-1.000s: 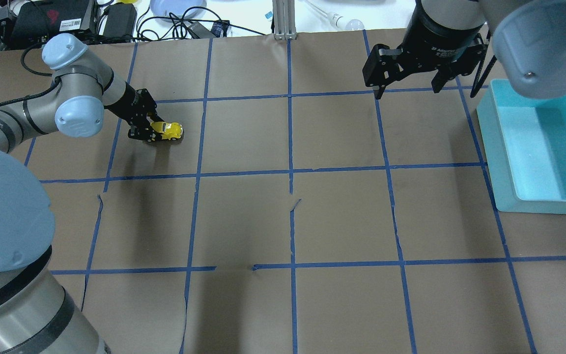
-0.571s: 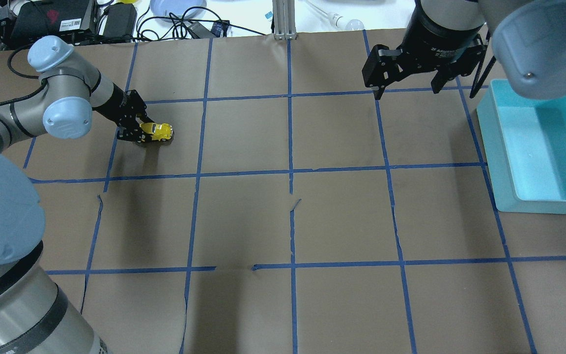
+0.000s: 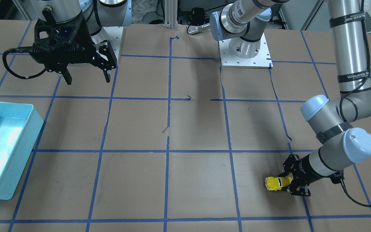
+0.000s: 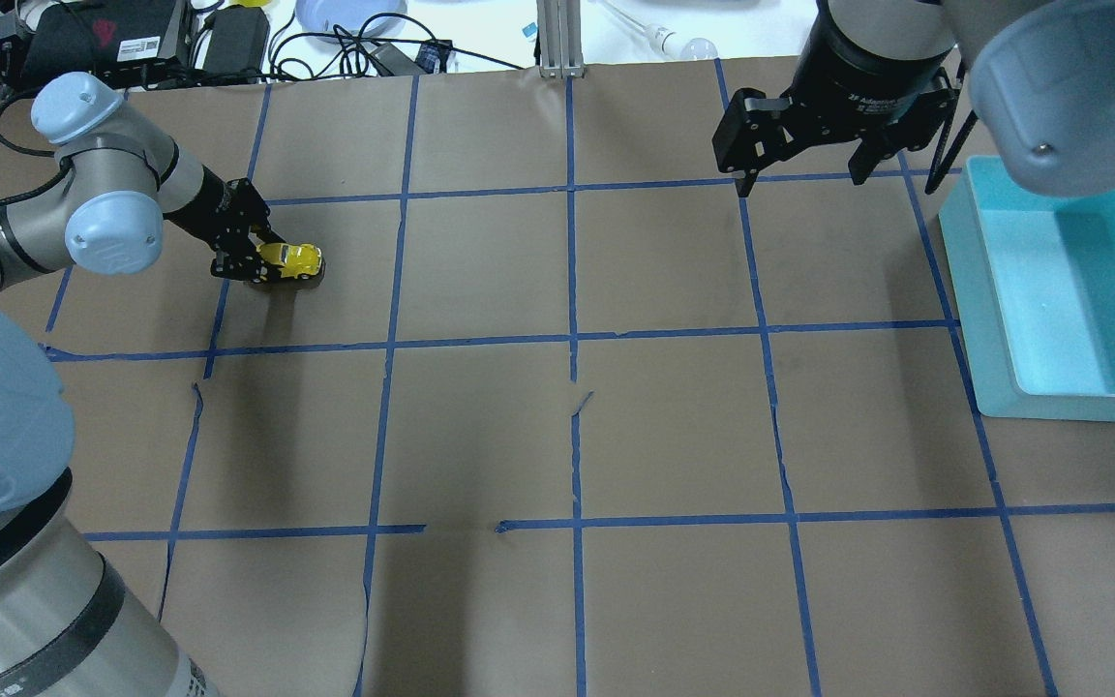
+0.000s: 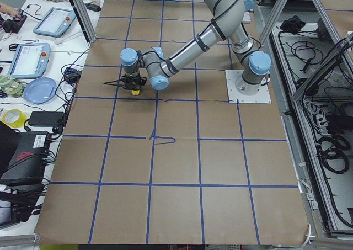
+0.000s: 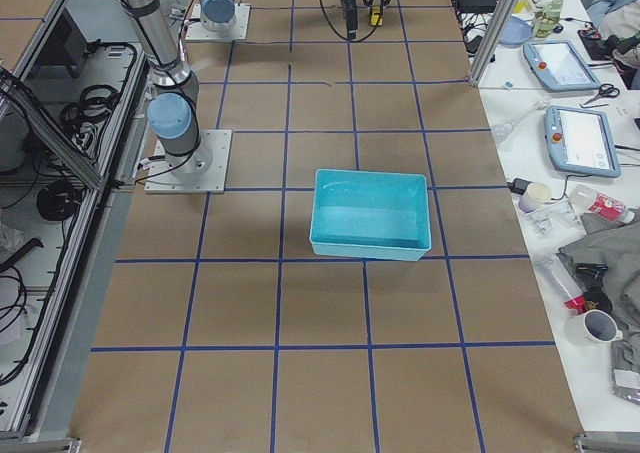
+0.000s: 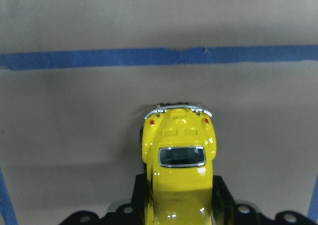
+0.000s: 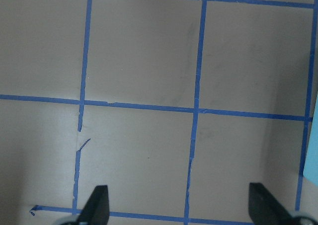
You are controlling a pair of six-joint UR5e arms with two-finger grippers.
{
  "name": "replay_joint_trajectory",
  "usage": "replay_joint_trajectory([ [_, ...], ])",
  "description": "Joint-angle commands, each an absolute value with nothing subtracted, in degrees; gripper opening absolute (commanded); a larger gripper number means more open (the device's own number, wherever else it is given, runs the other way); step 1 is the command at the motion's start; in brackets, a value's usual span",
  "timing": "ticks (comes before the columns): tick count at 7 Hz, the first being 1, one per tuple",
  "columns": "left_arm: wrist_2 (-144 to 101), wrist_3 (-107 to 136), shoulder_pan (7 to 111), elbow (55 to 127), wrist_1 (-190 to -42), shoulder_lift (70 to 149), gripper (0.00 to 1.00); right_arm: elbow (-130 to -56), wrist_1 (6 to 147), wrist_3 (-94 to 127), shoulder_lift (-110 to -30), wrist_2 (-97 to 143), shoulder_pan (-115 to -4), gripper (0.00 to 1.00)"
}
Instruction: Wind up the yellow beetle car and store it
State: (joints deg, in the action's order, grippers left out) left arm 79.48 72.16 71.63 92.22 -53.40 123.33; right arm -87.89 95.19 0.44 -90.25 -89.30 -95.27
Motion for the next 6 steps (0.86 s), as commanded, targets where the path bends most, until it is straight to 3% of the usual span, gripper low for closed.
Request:
replay_joint_trajectory([
  [1, 82.26, 73.21, 72.77, 92.63, -53.7, 122.09, 1.0, -87.89, 95.19, 0.44, -90.26, -89.3, -95.27, 1.0],
  [3, 84.62, 69.3, 74.44, 92.29, -56.23, 118.06, 0.98, -87.89, 95.19, 0.44, -90.26, -89.3, -95.27, 1.0],
  [6, 86.66, 39.22, 75.59, 90.97, -62.4, 108.92, 1.0, -87.89, 95.1, 0.44, -90.26, -89.3, -95.27, 1.0],
])
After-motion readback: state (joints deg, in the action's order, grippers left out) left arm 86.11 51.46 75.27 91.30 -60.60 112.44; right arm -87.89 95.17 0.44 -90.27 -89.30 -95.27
